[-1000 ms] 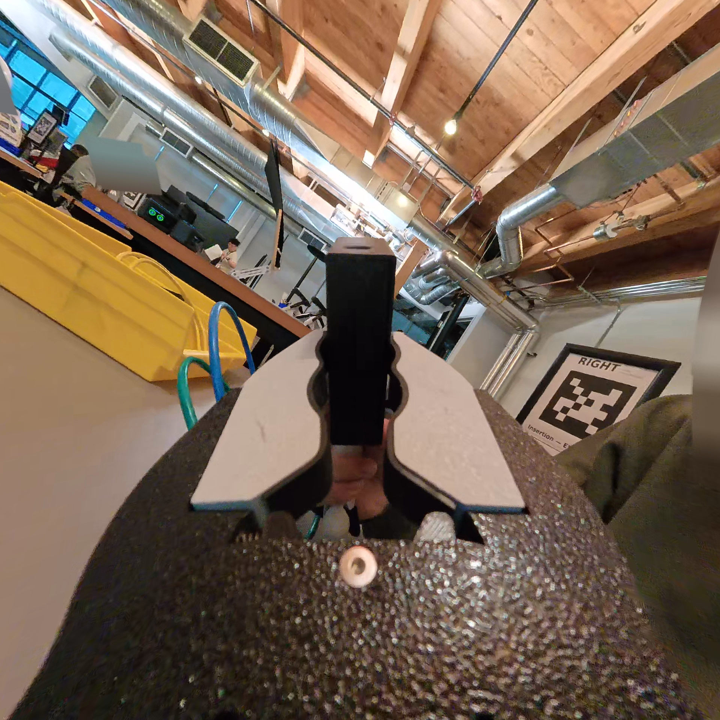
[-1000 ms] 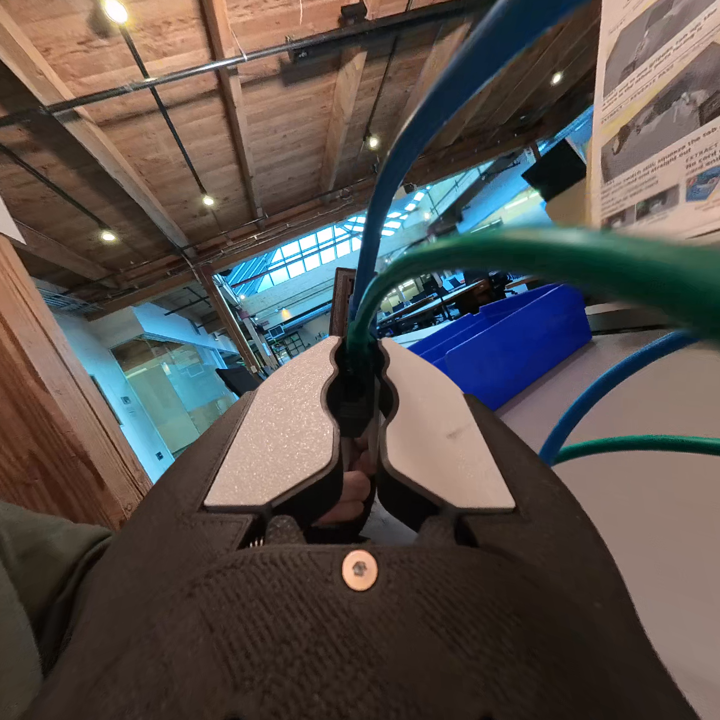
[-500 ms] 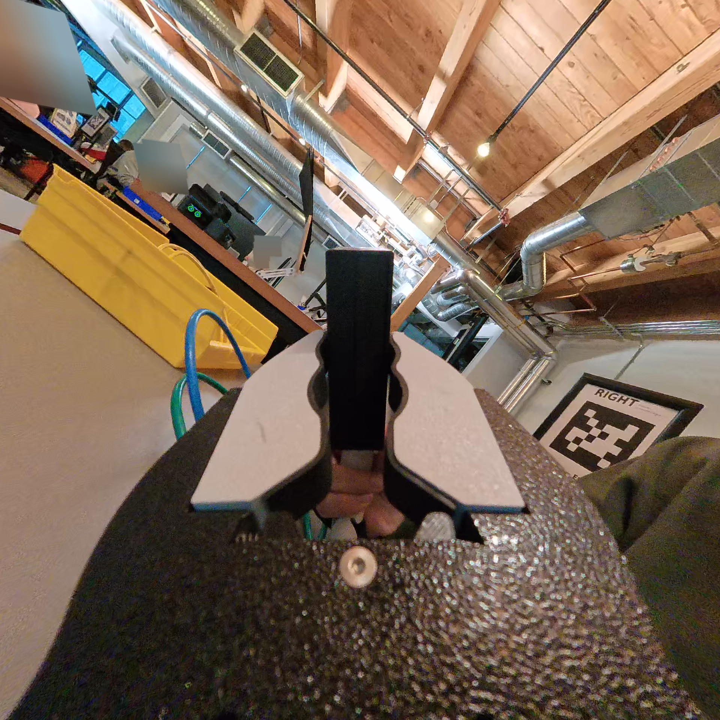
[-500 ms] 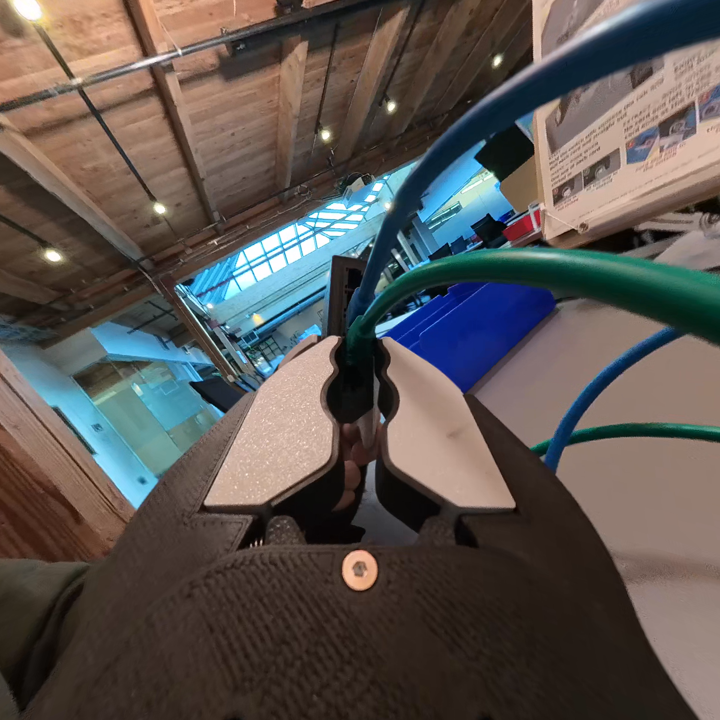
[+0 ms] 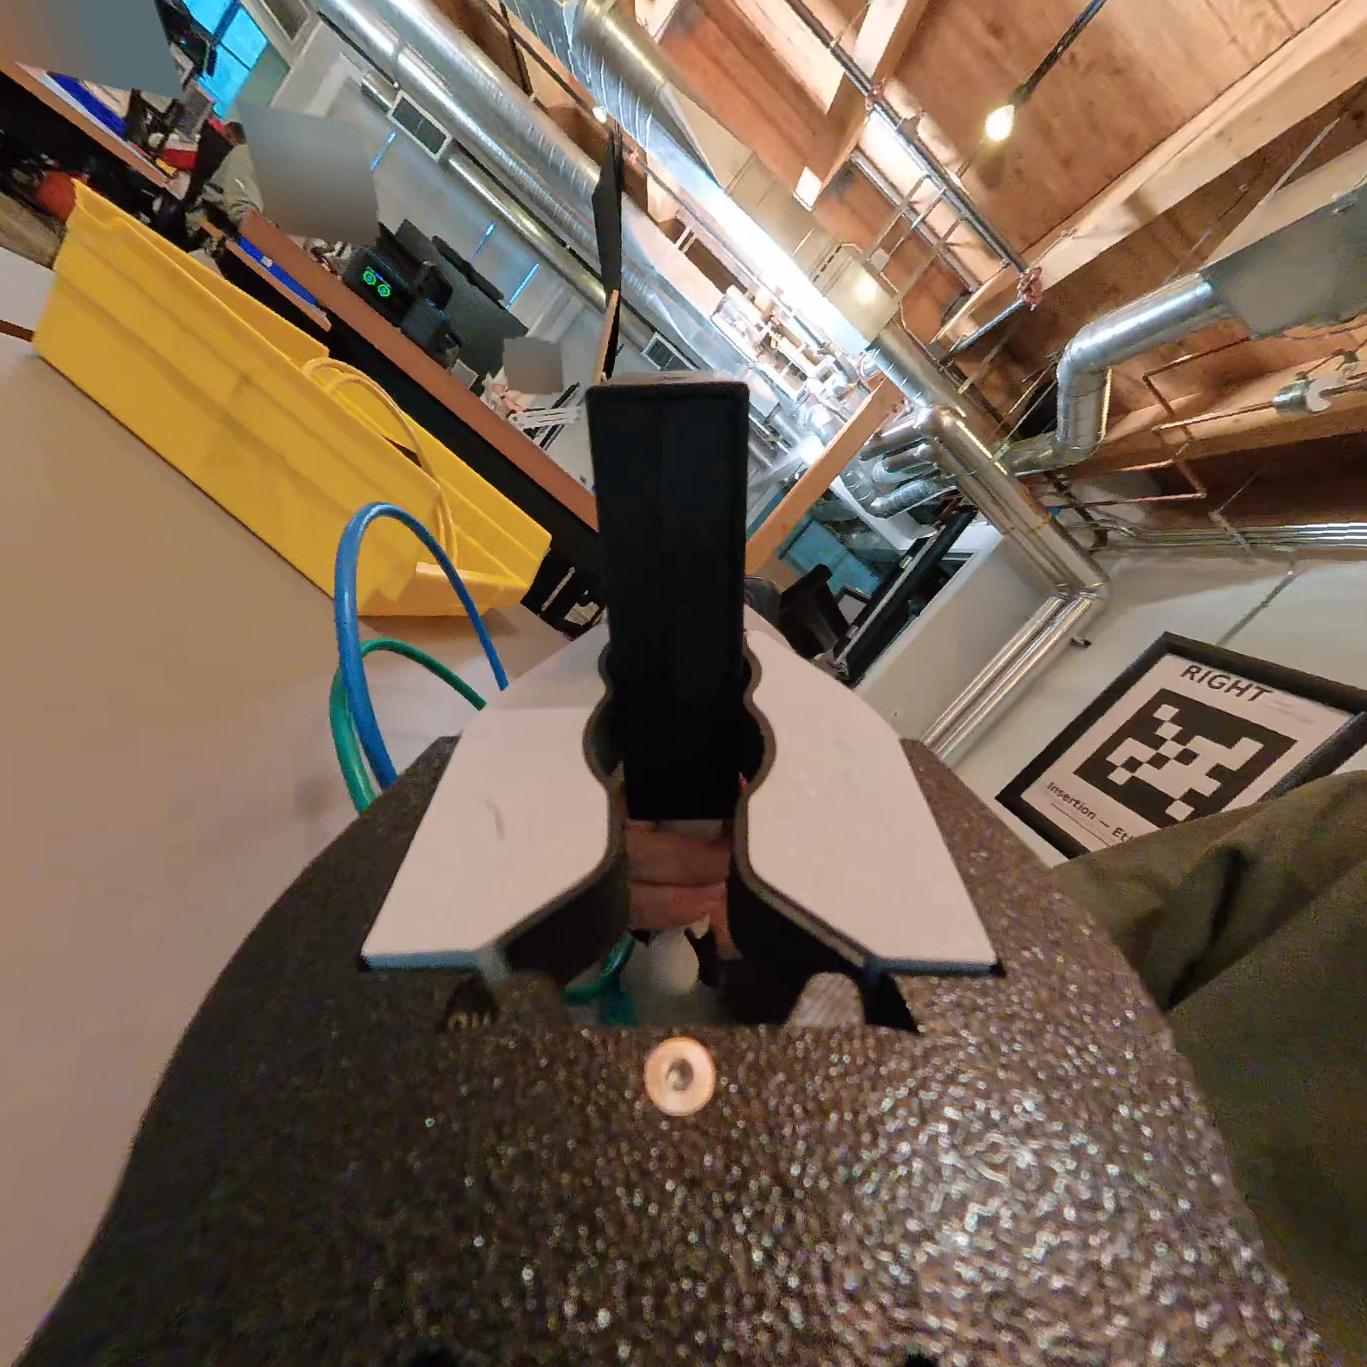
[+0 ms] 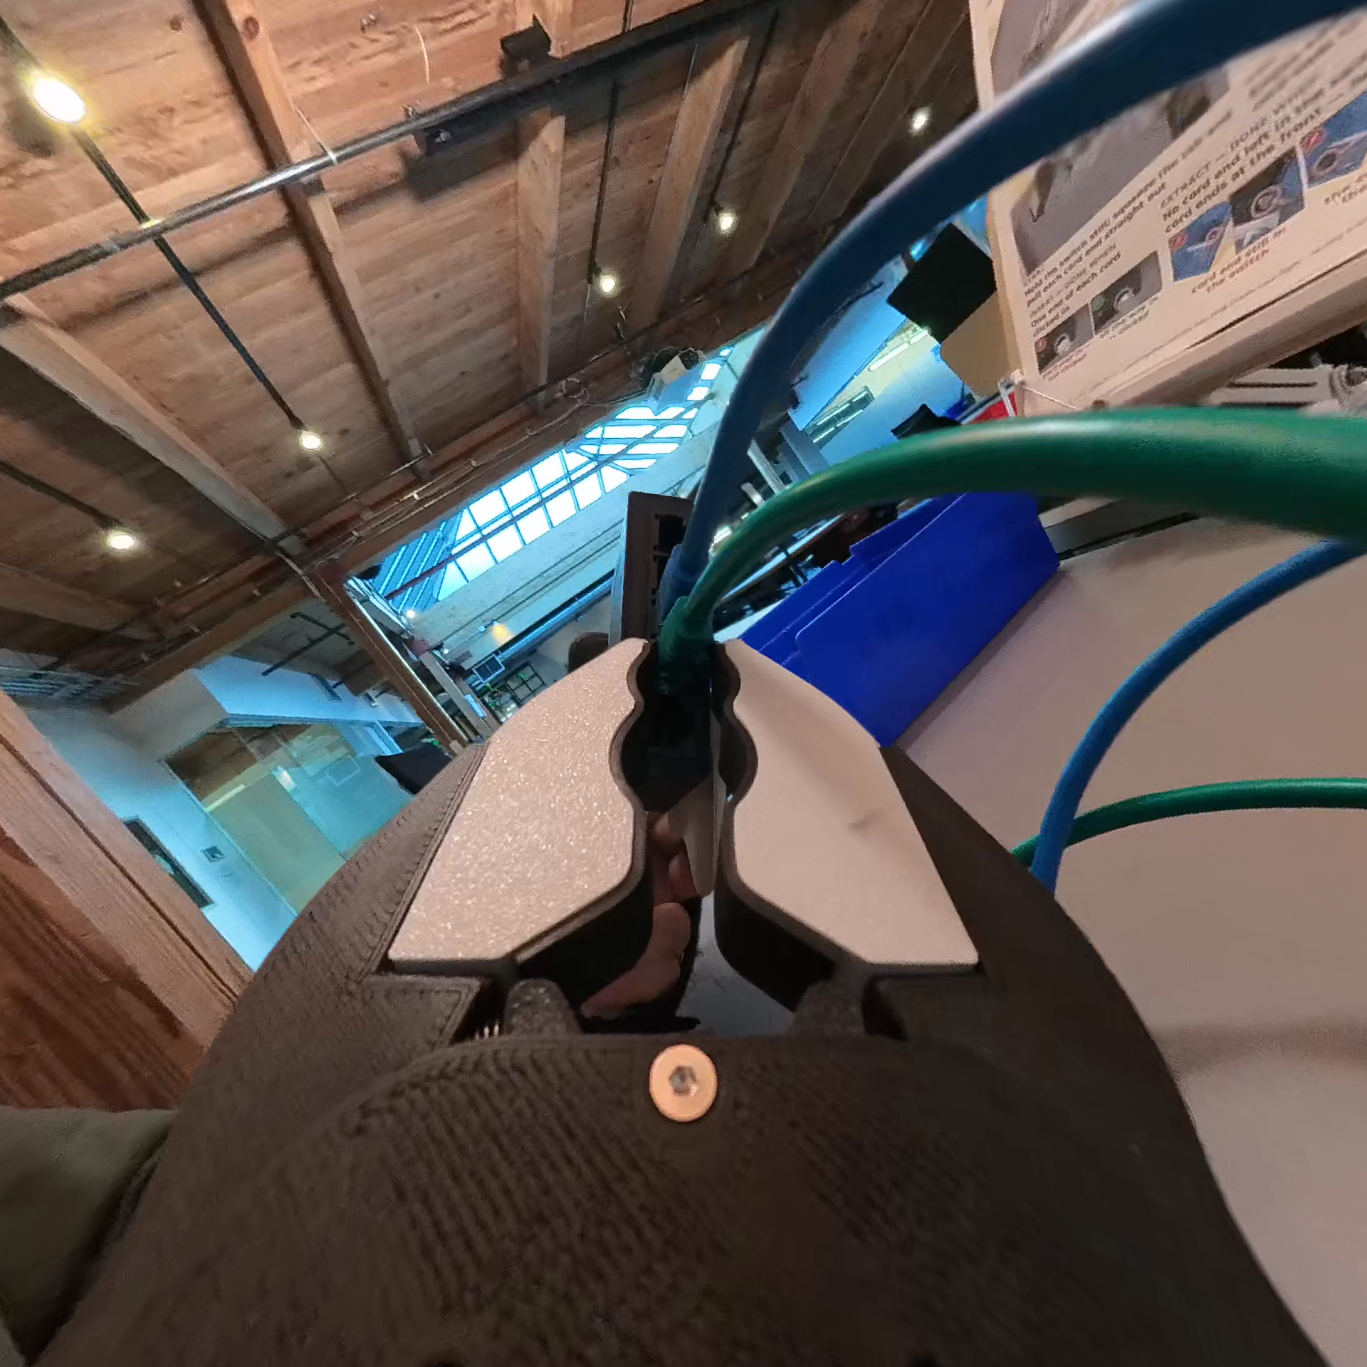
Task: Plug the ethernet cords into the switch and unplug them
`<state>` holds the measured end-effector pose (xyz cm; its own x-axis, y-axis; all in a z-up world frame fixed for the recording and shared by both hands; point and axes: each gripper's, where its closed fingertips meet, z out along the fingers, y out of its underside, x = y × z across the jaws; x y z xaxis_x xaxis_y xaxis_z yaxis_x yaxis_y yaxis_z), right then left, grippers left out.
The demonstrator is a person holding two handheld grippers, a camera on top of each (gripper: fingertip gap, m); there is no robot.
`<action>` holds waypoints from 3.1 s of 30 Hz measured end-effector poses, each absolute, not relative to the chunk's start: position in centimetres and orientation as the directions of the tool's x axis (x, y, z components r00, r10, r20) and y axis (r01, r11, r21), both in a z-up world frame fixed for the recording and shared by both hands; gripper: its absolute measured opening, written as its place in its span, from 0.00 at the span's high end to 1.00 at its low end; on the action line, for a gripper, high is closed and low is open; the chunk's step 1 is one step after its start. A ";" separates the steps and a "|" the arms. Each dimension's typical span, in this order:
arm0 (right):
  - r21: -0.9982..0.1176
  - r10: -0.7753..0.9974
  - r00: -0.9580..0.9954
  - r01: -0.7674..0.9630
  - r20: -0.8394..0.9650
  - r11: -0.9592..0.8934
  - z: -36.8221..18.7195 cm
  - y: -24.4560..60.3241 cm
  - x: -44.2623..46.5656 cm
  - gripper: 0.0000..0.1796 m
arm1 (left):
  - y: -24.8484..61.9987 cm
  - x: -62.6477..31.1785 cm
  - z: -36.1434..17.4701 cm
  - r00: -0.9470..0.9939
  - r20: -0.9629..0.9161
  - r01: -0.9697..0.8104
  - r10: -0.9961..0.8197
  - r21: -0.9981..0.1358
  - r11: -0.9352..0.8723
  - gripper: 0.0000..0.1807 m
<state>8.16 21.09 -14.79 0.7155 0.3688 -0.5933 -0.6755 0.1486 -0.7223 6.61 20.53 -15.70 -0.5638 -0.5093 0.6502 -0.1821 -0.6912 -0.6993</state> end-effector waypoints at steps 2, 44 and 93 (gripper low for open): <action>-0.705 0.368 0.704 -0.692 -0.608 0.159 -15.0 21.2 8.3 0.92 | 20.6 6.8 -15.9 -0.555 0.669 -0.191 -0.496 -0.682 -0.706 0.85; -0.821 0.320 0.787 -0.569 -0.527 0.046 -15.4 22.1 8.6 0.92 | 21.1 7.1 -16.3 -0.574 0.781 -0.171 -0.245 -0.408 -0.897 0.85; -0.007 0.073 0.018 0.989 0.997 -0.148 -17.0 22.6 8.8 0.86 | 23.3 6.7 -16.8 -0.376 0.926 -0.347 -0.019 -0.160 -0.924 0.85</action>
